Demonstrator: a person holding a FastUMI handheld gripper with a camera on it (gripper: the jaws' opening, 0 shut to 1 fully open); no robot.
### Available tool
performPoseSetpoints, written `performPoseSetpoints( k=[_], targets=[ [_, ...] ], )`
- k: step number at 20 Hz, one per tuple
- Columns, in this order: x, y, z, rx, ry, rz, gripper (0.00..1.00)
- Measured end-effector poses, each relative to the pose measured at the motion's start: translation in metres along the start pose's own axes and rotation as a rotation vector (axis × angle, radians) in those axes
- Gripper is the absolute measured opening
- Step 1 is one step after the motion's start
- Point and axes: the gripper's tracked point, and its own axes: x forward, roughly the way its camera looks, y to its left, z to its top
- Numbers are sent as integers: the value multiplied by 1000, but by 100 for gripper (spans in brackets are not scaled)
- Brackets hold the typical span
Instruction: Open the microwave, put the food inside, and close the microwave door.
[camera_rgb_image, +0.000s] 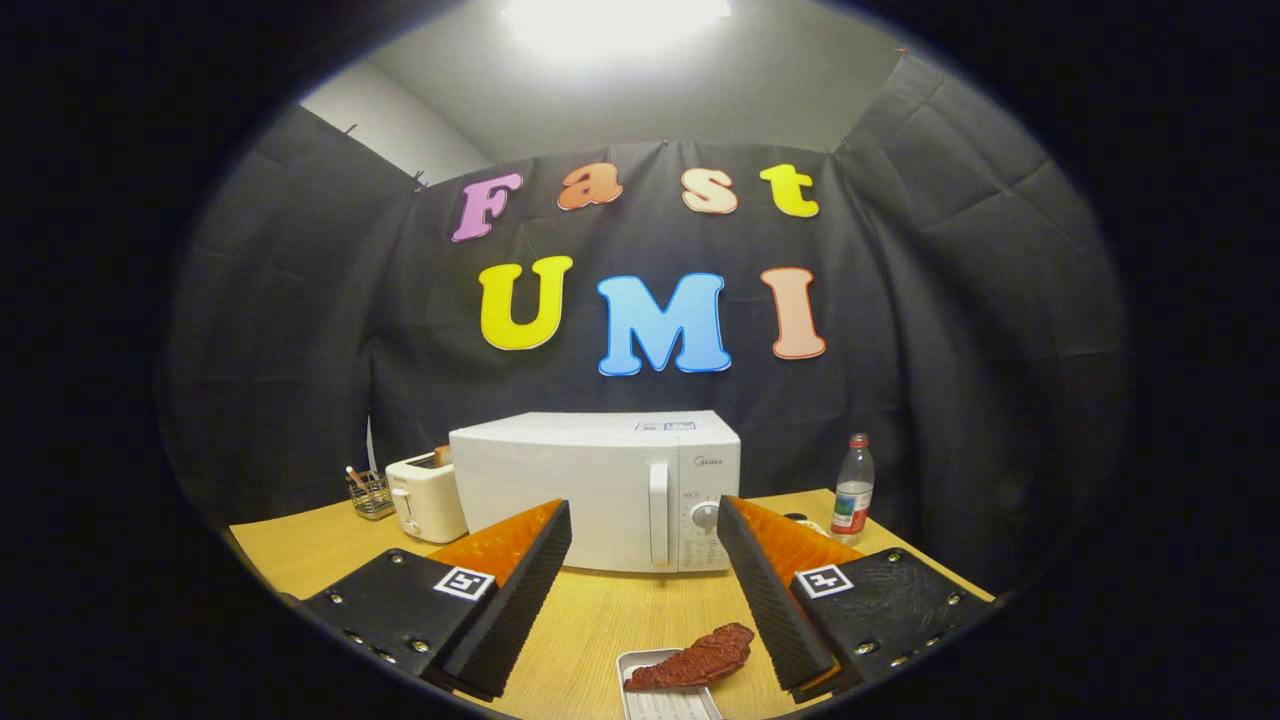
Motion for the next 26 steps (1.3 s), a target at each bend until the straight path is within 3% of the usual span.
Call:
performPoseSetpoints(
  k=[3, 11, 20, 22, 23, 24, 26],
  targets=[
    [33, -1, -23, 33, 62, 30, 94],
    [113, -13, -64, 62, 157, -23, 94],
    [186, -19, -77, -64, 108, -117, 93],
    [196, -15, -80, -37, 99, -116, 73],
    [199, -19, -82, -37, 97, -139, 74],
    [202, -21, -85, -32, 106, -149, 57],
    [206, -15, -90, 3, 129, -140, 39]
  ],
)
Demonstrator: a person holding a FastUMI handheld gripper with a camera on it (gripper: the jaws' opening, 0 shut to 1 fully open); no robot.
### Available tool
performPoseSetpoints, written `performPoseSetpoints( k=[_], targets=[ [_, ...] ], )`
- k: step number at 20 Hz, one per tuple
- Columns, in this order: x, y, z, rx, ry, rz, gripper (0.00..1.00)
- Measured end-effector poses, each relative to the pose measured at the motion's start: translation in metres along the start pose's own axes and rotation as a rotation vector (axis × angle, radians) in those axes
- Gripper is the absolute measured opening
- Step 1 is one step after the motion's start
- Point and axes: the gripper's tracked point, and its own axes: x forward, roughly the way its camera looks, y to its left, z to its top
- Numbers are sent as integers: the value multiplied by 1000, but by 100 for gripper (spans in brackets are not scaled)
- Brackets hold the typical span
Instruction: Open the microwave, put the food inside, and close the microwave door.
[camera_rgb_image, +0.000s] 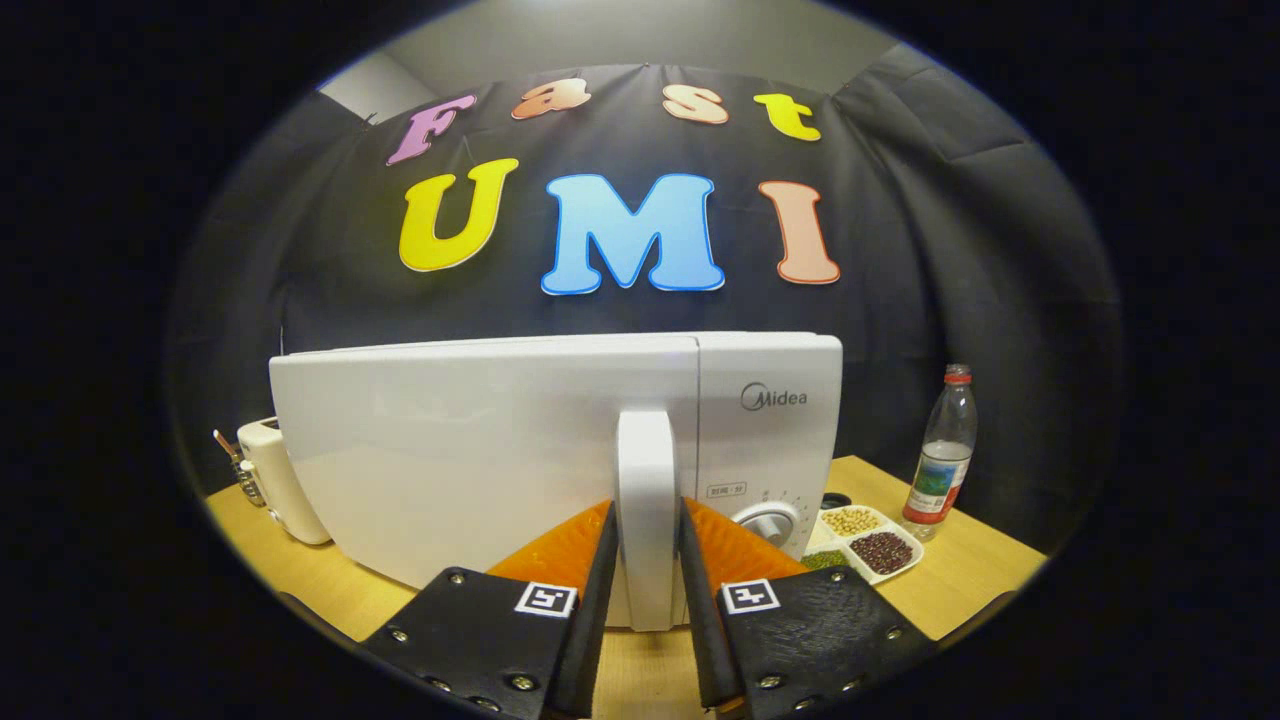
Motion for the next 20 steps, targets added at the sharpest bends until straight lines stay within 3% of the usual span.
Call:
performPoseSetpoints(
  k=[4, 7, 9, 20],
  targets=[
    [-6, -1, -1, 45, 16, -21, 14],
    [-11, 1, -1, 52, 24, -22, 13],
    [-38, 7, -2, 40, 20, -12, 13],
    [-191, 96, -24, 30, 33, 270, 12]
  ],
)
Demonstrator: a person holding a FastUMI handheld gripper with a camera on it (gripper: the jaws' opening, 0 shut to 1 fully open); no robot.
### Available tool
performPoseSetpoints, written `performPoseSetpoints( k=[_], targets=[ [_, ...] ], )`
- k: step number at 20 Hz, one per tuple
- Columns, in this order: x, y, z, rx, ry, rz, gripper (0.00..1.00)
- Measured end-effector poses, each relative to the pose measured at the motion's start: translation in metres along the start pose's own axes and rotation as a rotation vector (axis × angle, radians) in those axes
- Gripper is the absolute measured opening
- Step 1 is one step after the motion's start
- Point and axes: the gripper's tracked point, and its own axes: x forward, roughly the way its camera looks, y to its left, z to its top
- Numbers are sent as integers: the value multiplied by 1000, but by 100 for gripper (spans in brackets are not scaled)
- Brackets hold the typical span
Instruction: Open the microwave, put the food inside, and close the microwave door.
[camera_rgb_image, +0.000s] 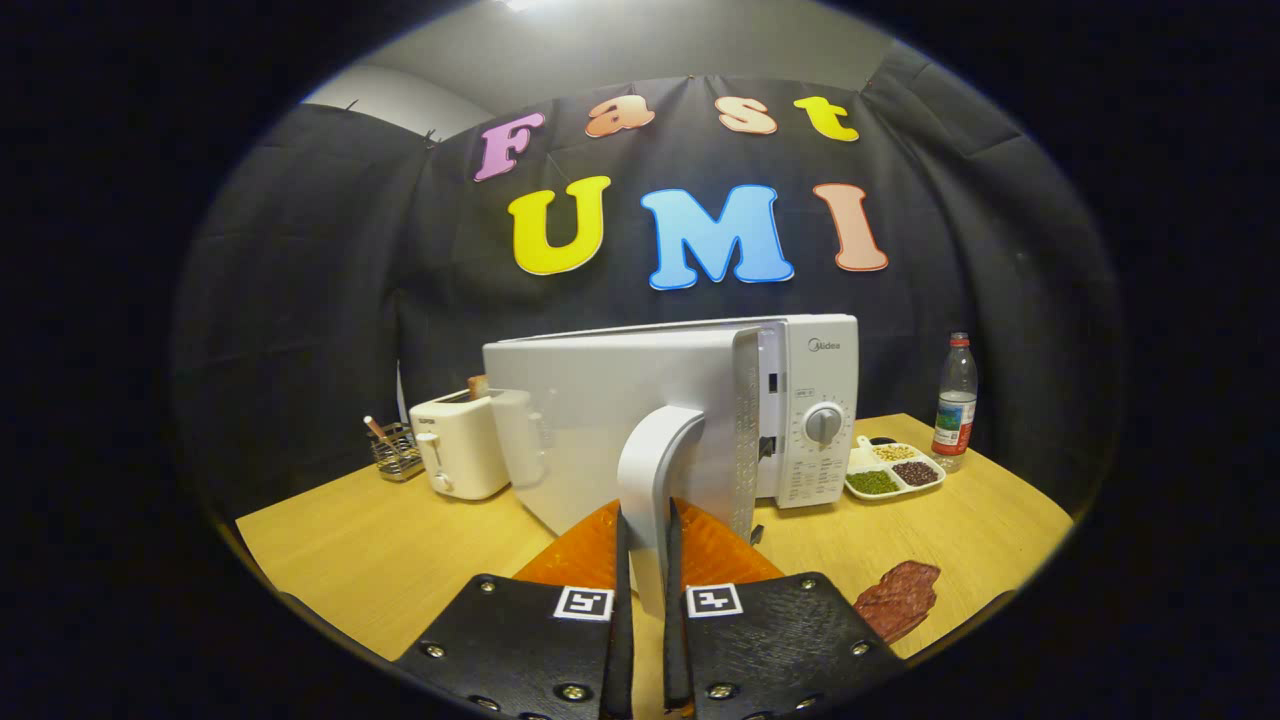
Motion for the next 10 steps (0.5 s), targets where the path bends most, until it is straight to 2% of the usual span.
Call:
performPoseSetpoints(
  k=[4, 7, 10],
  targets=[
    [-30, 70, -12, 38, -18, 108, 12],
    [-40, 113, -16, 14, -38, 112, 12],
    [-42, 142, -18, -45, -76, 36, 11]
  ],
)
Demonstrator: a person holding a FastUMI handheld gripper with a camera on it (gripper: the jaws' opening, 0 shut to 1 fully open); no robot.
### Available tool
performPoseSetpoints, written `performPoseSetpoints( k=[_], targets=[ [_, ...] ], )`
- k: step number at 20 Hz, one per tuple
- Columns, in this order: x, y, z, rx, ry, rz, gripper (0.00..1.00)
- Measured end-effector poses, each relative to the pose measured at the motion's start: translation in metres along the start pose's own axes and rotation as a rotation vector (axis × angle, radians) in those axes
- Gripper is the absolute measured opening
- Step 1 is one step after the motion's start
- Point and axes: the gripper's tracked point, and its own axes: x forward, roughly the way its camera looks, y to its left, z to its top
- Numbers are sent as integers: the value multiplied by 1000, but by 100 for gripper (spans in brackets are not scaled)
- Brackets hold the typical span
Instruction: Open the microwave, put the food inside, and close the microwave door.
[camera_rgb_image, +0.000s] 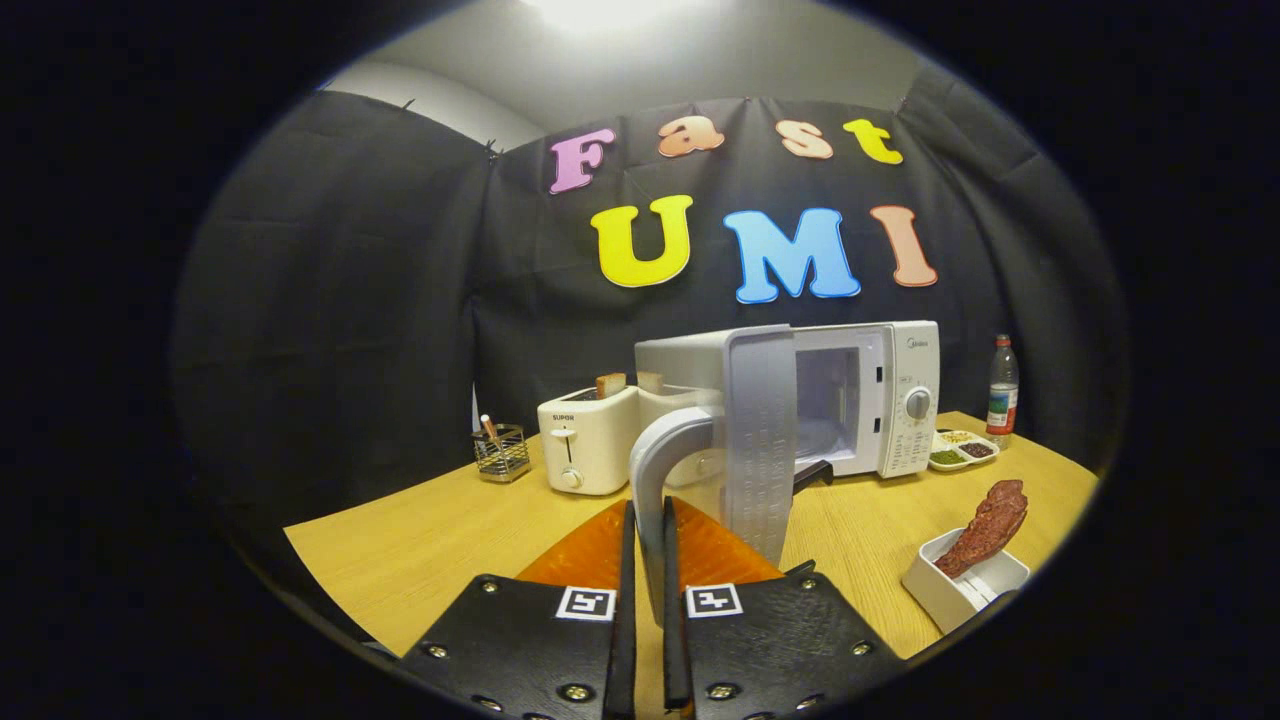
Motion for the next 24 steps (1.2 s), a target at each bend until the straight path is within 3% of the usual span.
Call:
performPoseSetpoints(
  k=[2, 6, 8, 10, 13, 16, 18, 24],
  targets=[
    [1, 18, -1, -28, -27, -67, 12],
    [5, 69, -9, -63, -26, -95, 11],
    [1, 68, -10, -61, 9, -105, 11],
    [-12, 82, -9, -34, 40, -34, 11],
    [-47, 111, -4, -53, 64, 229, 13],
    [-72, 63, 6, -64, 69, 267, 72],
    [-74, 20, 11, -44, 73, 229, 81],
    [-69, -111, 22, 9, 52, 78, 91]
  ],
)
